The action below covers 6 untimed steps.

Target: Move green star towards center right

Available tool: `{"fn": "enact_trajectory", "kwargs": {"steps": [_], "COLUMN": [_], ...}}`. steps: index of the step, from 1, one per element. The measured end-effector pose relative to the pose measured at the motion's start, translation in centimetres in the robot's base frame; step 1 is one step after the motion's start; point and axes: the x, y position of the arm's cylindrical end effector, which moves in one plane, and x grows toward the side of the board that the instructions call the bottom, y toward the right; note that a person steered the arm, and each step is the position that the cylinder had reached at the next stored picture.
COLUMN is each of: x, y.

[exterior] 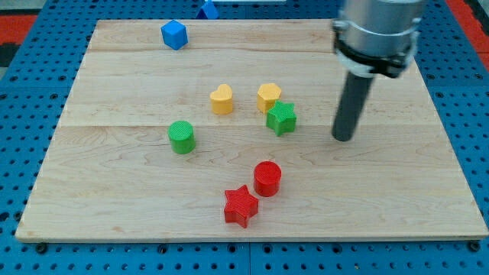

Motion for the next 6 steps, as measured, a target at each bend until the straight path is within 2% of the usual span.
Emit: {"fn": "enact_trajectory", "kwargs": {"steps": [1, 2, 4, 5, 6], "x": [0.9, -1.7, -4.2, -7.3, -7.5], "y": [-5.6, -12.8, -14.3, -8.7, 0.9]}}
